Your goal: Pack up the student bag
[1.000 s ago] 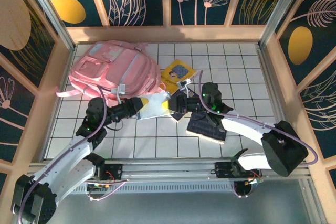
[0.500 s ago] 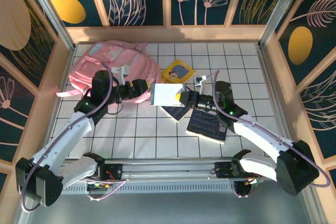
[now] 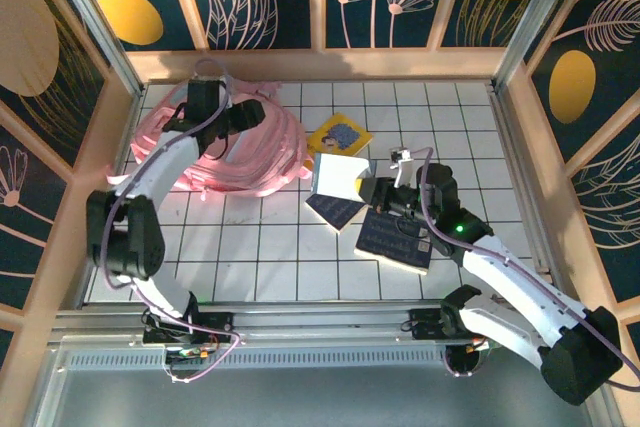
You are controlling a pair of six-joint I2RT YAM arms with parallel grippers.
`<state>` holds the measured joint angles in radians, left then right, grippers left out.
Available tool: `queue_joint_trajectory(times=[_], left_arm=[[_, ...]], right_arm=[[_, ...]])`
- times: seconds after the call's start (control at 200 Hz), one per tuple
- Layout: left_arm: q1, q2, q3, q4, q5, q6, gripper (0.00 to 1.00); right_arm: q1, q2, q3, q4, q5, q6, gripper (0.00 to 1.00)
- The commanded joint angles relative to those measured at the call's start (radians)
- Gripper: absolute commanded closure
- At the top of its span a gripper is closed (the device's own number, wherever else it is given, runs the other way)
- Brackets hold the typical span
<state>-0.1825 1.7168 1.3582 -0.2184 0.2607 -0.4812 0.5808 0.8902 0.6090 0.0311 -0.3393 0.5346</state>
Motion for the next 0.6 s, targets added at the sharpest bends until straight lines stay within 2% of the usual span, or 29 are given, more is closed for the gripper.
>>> queue_joint_trajectory(times=[0.0,0.185,0.305,0.45,0.596], left_arm=[[0.025,0.091,0.076,-0.027,0.035,0.048,0.30],[0.028,0.137,0.088,0.013,0.218,0.033,0.27],[0.028,0.150,0.070,0.029,0.288,0.029,0.28],[0.028,0.141,0.029,0.064,0.356,0.019,0.38],[0.028,0.162,0.019,0.031,0.320,0.049,0.50]], right_arm=[[0.004,-0.052,-0.005,-0.031,0.032,-0.074,1.00],[-0.011,-0.043,-0.013,-0.062,0.058,-0.126,1.00],[-0.022,-0.012,-0.018,-0.041,0.055,-0.118,1.00],[-0.025,0.010,-0.016,-0.027,0.063,-0.114,1.00],[-0.027,0.023,-0.009,-0.021,0.058,-0.104,1.00]])
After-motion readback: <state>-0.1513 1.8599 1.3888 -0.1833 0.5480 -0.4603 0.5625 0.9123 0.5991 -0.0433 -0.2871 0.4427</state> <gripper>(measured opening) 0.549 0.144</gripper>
